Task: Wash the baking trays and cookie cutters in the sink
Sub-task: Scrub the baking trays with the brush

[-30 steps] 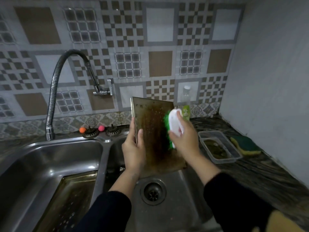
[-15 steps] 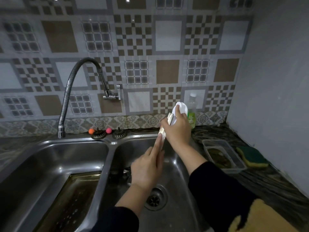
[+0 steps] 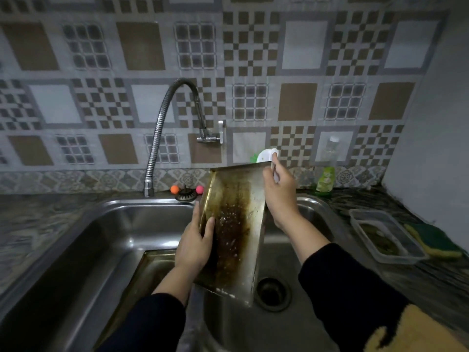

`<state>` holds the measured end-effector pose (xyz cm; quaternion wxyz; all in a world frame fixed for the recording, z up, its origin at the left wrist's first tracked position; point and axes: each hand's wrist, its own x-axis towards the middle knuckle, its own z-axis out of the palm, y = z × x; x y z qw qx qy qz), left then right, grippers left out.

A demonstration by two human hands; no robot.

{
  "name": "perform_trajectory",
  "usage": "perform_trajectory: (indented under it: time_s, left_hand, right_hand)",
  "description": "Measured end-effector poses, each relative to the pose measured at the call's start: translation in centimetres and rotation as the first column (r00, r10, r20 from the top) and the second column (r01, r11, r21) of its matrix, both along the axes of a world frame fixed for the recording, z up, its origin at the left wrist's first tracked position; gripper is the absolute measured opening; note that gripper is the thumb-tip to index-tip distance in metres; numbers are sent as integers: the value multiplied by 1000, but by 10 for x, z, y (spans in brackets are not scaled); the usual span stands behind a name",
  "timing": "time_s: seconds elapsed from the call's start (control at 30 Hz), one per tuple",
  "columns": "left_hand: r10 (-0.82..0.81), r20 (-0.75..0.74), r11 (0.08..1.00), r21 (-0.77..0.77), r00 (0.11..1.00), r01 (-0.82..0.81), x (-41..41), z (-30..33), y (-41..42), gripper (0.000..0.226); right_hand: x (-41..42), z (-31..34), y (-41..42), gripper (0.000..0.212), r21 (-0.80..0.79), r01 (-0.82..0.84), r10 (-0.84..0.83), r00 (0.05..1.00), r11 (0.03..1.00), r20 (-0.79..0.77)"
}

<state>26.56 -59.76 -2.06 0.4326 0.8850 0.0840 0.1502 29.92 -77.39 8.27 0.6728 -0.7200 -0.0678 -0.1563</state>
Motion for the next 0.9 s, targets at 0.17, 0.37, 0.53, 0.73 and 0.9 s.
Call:
perform_trajectory:
  time_s: [0.17,0.37,0.53,0.73,0.9]
  left_hand:
    - [54,-13,998,21,998,-53,-11,-9,68,57]
    - [161,-280,975,197,946,-108,-19,-45,159,63]
    - [139,-473,981,184,870,-57,-22,-80,202,62]
    - [69,-610,992,127,790,12,-13,-111,218,73]
    - [56,-678,991,127,733,43,-11,-120,218,81]
  right_hand:
    - [12,-15,41,60,-227,173,-180,984,958,-13]
    - [5,-43,66,75,-325,335,-351,936,884,10]
    - [-17,-76,85,75,-480,254,-343,933,839,-106]
    - [-27,-104,93,72,-482,202,-336,918,852,-211]
    - [-25,-115,94,72,-505,178,-331,915,845,-232]
